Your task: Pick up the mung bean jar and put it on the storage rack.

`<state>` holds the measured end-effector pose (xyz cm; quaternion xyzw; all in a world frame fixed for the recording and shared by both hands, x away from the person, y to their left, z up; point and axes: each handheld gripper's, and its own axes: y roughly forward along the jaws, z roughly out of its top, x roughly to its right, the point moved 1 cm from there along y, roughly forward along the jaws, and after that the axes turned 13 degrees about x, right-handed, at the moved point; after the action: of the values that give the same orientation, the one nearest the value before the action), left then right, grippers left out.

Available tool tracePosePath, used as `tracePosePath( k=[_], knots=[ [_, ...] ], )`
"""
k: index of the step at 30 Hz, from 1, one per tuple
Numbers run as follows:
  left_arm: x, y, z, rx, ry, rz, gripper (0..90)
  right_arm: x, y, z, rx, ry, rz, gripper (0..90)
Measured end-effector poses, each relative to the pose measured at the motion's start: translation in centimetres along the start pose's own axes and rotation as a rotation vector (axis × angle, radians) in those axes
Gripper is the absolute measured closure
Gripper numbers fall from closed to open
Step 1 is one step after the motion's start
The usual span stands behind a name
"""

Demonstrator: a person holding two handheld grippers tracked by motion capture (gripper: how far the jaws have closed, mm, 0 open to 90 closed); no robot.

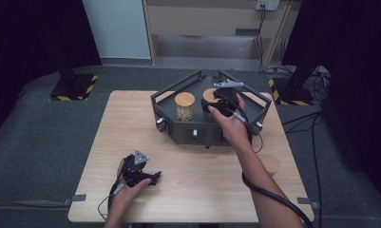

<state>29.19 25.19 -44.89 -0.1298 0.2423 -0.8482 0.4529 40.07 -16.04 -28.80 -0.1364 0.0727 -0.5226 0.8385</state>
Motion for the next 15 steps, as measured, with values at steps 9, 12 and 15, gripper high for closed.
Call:
tracePosePath(
  k=[9, 12, 15],
  knots=[
    [-0.01, 0.01, -0.02, 0.001, -0.001, -0.001, 0.0, 0.31, 0.18, -0.51, -0.012, 0.007, -0.009, 25.6],
    [-0.01, 0.01, -0.01, 0.001, -0.001, -0.001, 0.0, 0.37, 0.24, -0.72, -0.014, 0.012, -0.01, 25.6],
    [-0.01, 0.01, -0.02, 0.001, -0.001, 0.0, 0.0, 0.35, 0.3, -0.82, -0.017, 0.013, -0.008, 25.6]
  ],
)
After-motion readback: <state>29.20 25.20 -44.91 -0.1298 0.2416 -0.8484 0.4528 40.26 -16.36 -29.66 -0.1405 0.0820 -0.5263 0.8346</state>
